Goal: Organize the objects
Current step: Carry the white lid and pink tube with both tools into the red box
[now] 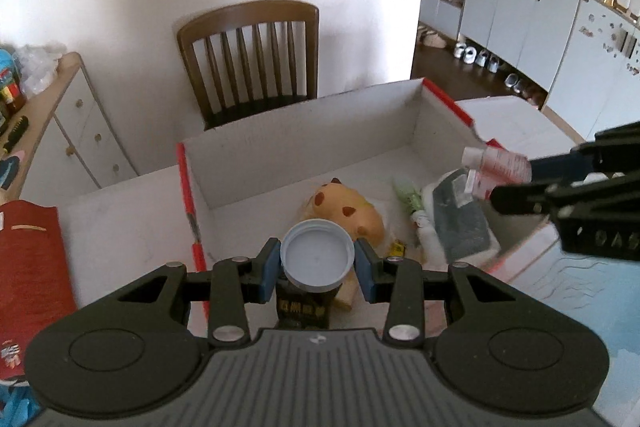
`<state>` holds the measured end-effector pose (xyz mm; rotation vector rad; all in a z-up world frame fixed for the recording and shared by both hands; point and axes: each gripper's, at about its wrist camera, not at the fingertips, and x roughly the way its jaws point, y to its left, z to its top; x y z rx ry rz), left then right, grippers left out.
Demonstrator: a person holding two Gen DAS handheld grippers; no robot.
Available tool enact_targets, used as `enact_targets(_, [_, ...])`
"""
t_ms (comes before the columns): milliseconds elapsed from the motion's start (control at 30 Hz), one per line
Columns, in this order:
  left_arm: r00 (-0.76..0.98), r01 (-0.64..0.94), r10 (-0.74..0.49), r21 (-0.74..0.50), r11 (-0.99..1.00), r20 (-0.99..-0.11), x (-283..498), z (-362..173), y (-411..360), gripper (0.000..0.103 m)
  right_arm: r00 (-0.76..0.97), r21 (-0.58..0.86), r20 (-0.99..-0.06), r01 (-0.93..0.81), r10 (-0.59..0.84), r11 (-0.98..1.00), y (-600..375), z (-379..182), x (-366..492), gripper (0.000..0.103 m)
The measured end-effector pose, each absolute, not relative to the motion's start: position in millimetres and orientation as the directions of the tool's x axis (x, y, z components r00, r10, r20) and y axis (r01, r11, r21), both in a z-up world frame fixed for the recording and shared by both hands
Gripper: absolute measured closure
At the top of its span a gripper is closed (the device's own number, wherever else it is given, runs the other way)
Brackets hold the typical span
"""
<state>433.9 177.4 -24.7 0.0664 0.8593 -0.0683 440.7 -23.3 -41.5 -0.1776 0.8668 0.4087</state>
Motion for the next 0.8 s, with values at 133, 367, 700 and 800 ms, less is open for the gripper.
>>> enact_targets(133, [0.625,0.087,-0.035,0.025,0.996,-0.780,451.4,-39.1,178.7,0.065,0.554,0.011,-0.795,-0.397,0.249,0.918,-17.3,-60.8,452.2,0.074])
enact_targets(367, [0.583,0.100,-0.019,0.048,0.994,-0.812,469.2,-63.3,177.5,0.065,0.519,-0.013,-0.825,-0.410,0.222,0.912,-3.9,-84.2,462.0,0.074])
enact_targets(700, [0.527,0.101,-0.040,0.016,0.995,-0.849,481.6,-87.2,177.5,0.065,0.474,-0.006,-0.855,-0.414,0.210,0.910,4.0,-104.6,467.9,0.075])
enact_targets(800, [0.507,0.094,-0.048,0.000,0.996,-0.860,485.1,-92.6,179.0,0.064,0.470,0.006,-0.856,-0.406,0.214,0.914,1.3,-105.5,468.9,0.073])
